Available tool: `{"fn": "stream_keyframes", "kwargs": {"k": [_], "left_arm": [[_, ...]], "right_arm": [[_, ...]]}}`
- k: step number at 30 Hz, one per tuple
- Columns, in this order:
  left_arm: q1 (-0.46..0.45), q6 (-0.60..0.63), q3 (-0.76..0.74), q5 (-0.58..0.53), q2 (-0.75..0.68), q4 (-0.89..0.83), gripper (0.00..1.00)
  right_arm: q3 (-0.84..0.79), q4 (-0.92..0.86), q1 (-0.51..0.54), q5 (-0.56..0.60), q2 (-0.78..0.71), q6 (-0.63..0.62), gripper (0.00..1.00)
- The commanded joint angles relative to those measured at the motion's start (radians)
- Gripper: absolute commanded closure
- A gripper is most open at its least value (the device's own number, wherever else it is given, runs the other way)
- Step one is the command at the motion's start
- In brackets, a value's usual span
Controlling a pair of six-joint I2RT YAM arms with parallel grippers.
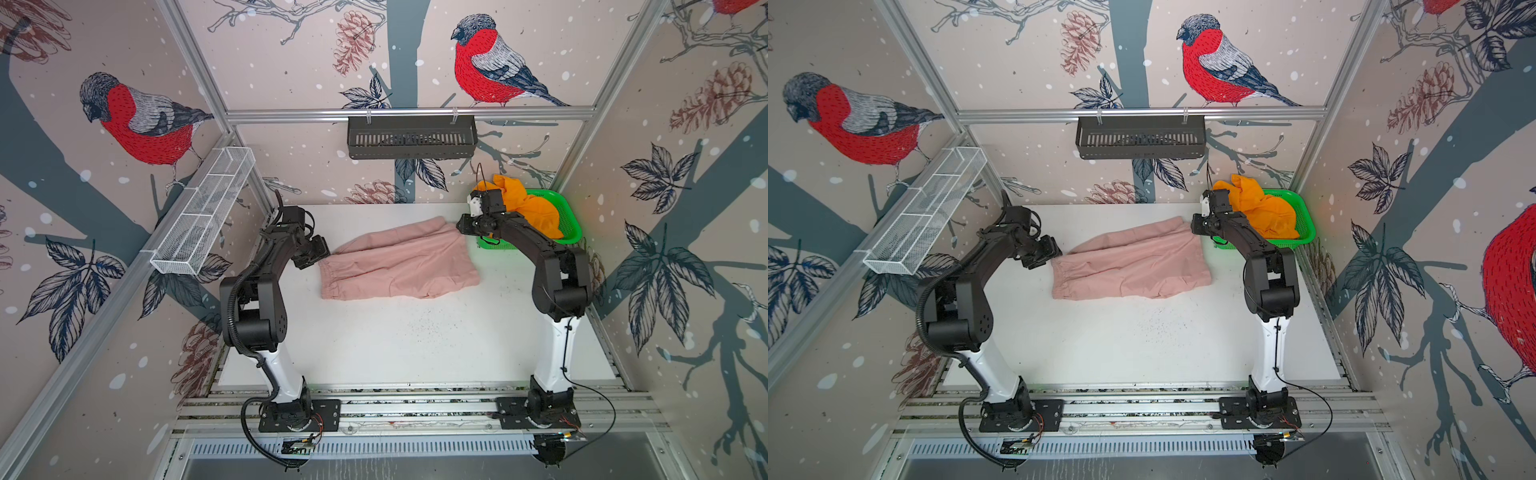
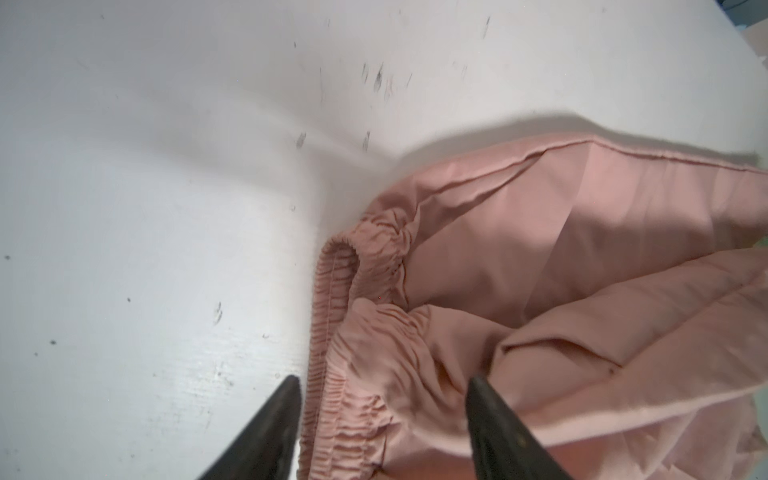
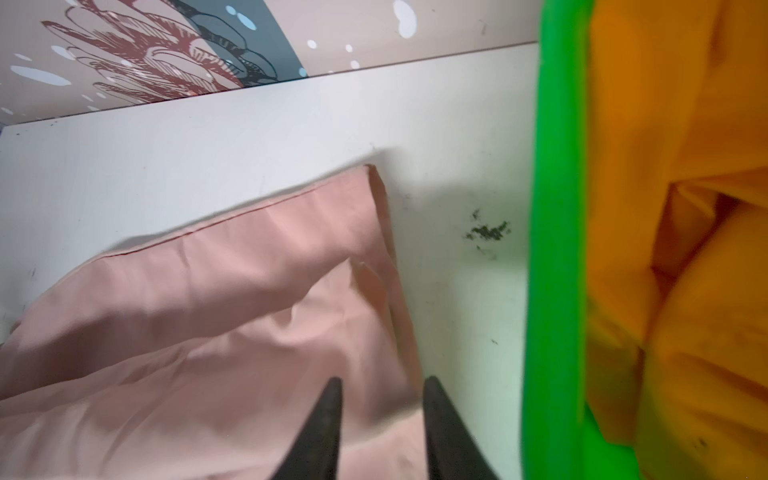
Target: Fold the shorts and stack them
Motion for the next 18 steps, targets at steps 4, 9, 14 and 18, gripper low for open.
{"fn": "stream_keyframes", "kwargs": {"k": [4, 9, 14, 18], "left_arm": [[0.009, -0.041, 0.058, 0.002, 0.011, 0.059, 0.02], [0.006, -0.033, 0.083, -0.004, -0.05, 0.043, 0.02], [-0.084, -0.019, -0.071, 0.126, -0.136, 0.186, 0.02], [-0.16, -0.066, -0.159, 0.203, -0.106, 0.34, 0.02]], "right_arm": [[0.084, 0.084, 0.027, -0.042, 0.02, -0.017, 0.38], [-0.004, 0.036, 0.027, -0.01, -0.101, -0.039, 0.34], [-0.271, 0.018, 0.011, 0.069, -0.277, -0.032, 0.33], [-0.469, 0.057, 0.009, 0.065, -0.365, -0.014, 0.33]]}}
